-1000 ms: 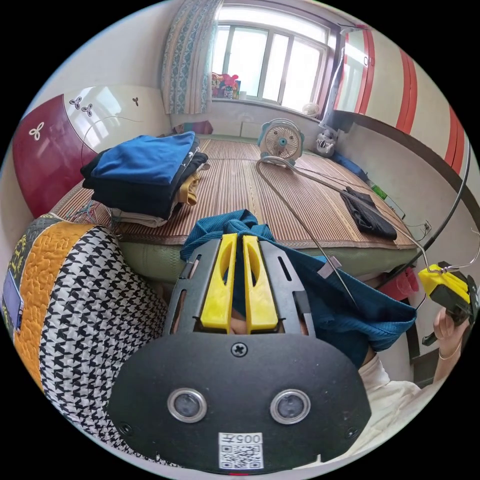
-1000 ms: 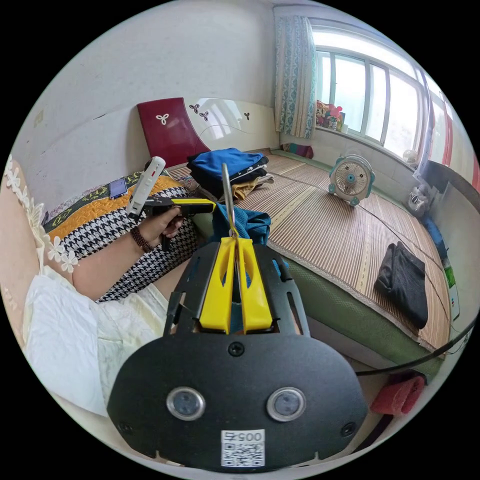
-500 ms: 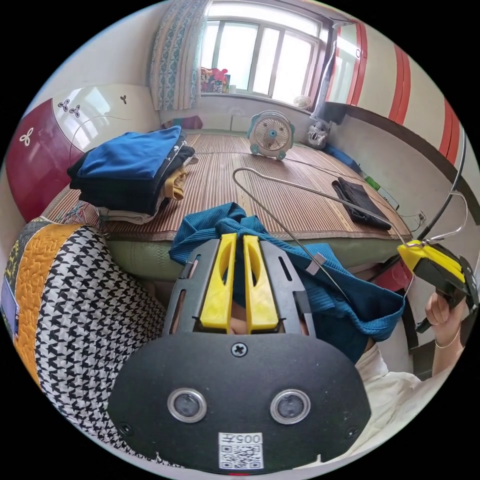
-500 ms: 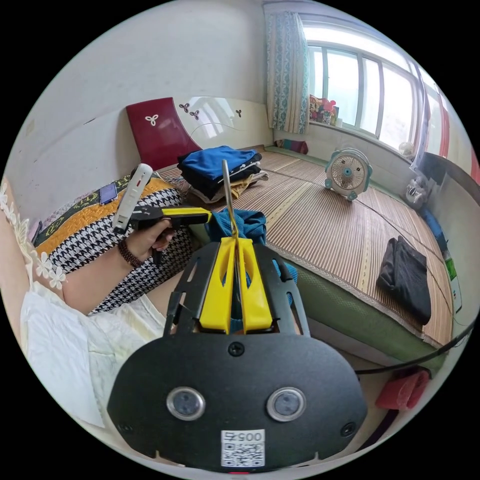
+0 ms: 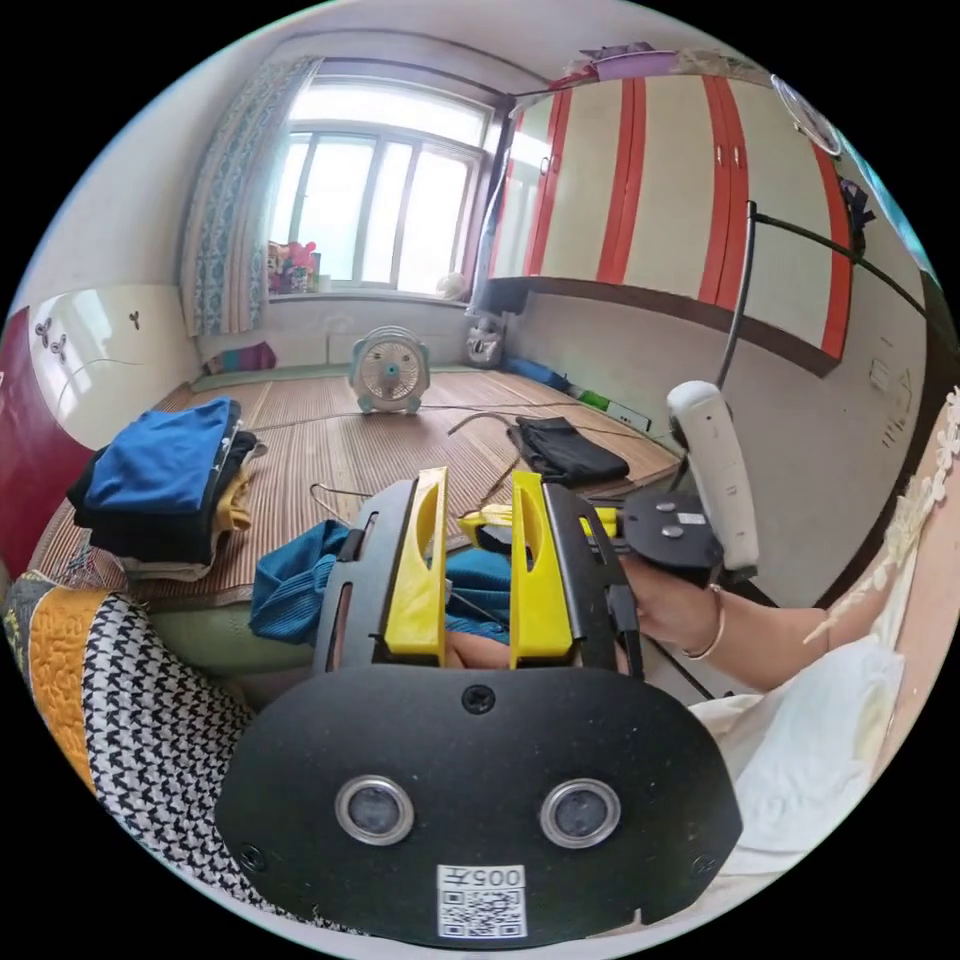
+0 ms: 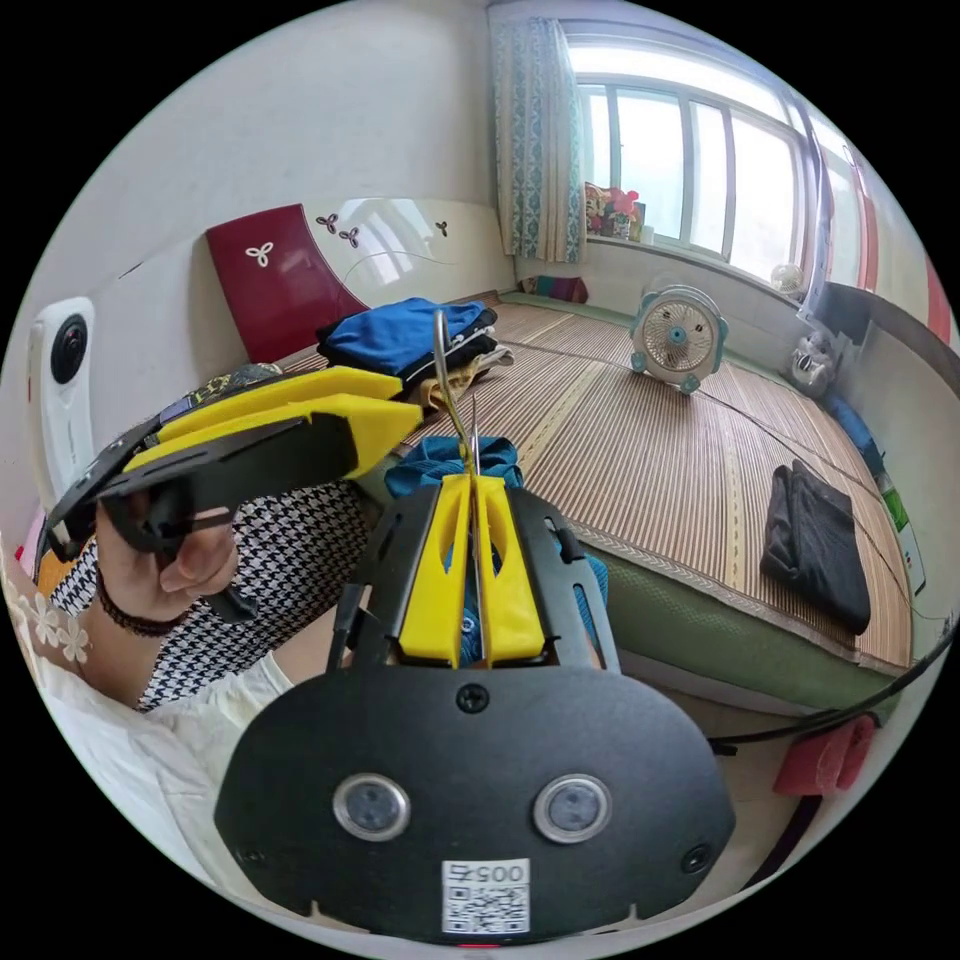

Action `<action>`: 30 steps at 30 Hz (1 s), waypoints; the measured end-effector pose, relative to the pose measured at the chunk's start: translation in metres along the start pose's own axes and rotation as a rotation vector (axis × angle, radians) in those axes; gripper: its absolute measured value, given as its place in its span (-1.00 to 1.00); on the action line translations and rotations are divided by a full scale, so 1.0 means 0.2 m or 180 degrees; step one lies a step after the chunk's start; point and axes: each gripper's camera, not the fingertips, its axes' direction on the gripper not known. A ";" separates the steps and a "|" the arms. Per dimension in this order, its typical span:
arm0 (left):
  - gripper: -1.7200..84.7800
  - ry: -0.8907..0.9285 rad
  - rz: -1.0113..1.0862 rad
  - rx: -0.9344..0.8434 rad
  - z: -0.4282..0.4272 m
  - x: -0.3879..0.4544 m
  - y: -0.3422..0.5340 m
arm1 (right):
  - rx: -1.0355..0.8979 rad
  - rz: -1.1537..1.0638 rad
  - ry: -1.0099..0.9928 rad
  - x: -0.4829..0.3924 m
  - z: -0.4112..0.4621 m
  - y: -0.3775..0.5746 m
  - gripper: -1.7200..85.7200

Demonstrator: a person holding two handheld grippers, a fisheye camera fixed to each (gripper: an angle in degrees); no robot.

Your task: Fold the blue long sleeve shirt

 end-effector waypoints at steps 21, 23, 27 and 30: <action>-0.86 -0.0259 -0.0500 0.0295 -0.38 -0.55 0.10 | 0.0123 -0.0407 -0.0384 -0.30 0.05 -0.08 -0.88; -0.87 -0.0350 -0.0519 0.0349 -0.45 -0.64 0.09 | 0.0054 -0.0435 -0.0489 -0.34 0.08 -0.10 -0.87; -0.90 -0.0621 -0.0577 0.0409 -0.61 -0.89 0.05 | -0.0075 -0.0613 -0.0765 -0.45 0.15 -0.14 -0.86; -0.90 -0.0901 -0.0593 0.0379 -0.70 -1.07 0.01 | -0.0122 -0.0818 -0.0977 -0.53 0.18 -0.16 -0.83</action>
